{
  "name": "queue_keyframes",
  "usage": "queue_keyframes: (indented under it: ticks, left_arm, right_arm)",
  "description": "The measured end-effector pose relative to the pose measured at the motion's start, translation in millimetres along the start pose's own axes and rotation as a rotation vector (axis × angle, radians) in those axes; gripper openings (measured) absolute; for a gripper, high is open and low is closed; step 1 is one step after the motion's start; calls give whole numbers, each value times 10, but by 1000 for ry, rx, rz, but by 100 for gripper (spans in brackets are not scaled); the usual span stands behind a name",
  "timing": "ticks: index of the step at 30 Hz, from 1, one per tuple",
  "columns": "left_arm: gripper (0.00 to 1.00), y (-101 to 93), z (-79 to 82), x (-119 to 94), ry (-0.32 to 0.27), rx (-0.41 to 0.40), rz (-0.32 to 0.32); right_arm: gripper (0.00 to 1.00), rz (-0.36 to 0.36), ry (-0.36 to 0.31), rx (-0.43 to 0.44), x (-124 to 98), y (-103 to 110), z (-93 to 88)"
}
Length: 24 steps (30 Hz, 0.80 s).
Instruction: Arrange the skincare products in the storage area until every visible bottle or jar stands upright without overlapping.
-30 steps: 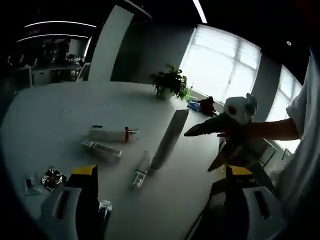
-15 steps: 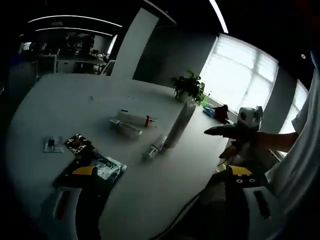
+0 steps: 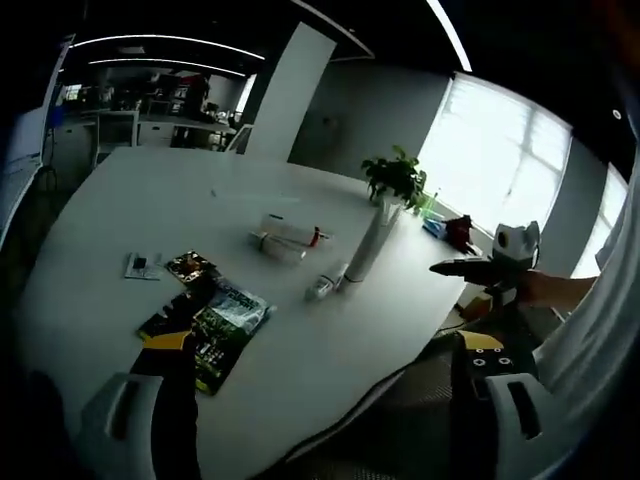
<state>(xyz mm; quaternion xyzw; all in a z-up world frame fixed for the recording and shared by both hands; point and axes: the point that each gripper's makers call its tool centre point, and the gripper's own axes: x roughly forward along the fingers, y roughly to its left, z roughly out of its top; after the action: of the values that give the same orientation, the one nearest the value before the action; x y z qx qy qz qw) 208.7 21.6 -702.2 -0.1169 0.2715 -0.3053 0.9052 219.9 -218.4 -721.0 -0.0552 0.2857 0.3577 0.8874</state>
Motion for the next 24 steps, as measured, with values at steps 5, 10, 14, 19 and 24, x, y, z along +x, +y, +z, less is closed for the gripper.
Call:
queue_keyframes:
  ticks: [5,10,14,19,24]
  left_arm:
    - [99,-20,36,12,-8,19,5]
    - [99,8,-6,11,9,23,17]
    - [99,41,16,2,-4,14,27]
    - [99,-5,15,12,20,18,15]
    - [99,-18,192,76,51,58,-2]
  right_arm:
    - [100,8,15,15,-24,44,-18]
    - [100,35,19,9,-15,130,-7]
    - [100,40,-2,23,-7,106,22]
    - [100,37,19,-3,47,135,-20]
    - [100,60,16,-10,68,207,-11]
